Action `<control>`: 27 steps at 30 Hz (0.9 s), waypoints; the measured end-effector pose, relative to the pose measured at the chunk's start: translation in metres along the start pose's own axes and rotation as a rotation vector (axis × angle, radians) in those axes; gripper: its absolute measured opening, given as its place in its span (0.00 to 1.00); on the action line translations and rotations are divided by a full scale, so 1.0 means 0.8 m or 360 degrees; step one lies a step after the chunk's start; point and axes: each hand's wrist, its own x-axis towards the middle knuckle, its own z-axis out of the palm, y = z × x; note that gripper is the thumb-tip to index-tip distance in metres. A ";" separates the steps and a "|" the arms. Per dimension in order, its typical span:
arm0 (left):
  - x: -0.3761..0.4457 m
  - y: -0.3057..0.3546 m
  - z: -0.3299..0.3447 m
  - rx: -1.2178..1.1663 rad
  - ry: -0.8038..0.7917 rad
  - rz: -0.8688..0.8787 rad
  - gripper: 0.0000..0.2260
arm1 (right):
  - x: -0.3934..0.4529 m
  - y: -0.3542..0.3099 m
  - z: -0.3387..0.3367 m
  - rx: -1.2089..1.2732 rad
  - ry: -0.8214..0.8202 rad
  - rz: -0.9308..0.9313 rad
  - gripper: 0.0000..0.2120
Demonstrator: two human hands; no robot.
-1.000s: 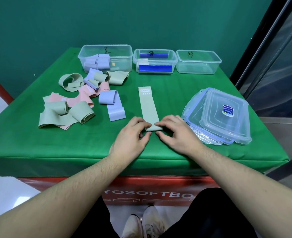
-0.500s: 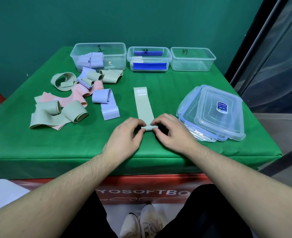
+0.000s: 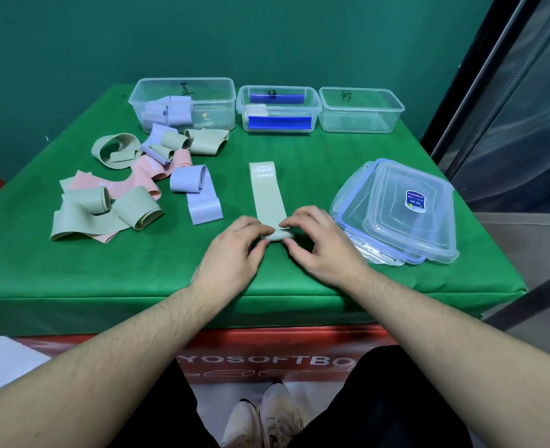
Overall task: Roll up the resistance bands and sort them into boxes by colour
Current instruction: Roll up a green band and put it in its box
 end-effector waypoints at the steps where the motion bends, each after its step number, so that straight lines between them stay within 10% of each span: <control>1: 0.000 0.001 0.000 0.0014 -0.0010 -0.0010 0.09 | 0.000 0.000 0.000 -0.0021 0.0007 -0.0010 0.11; 27: 0.004 -0.017 -0.027 -0.0025 -0.0310 0.0245 0.08 | -0.007 -0.009 -0.004 -0.0083 -0.0042 -0.0105 0.08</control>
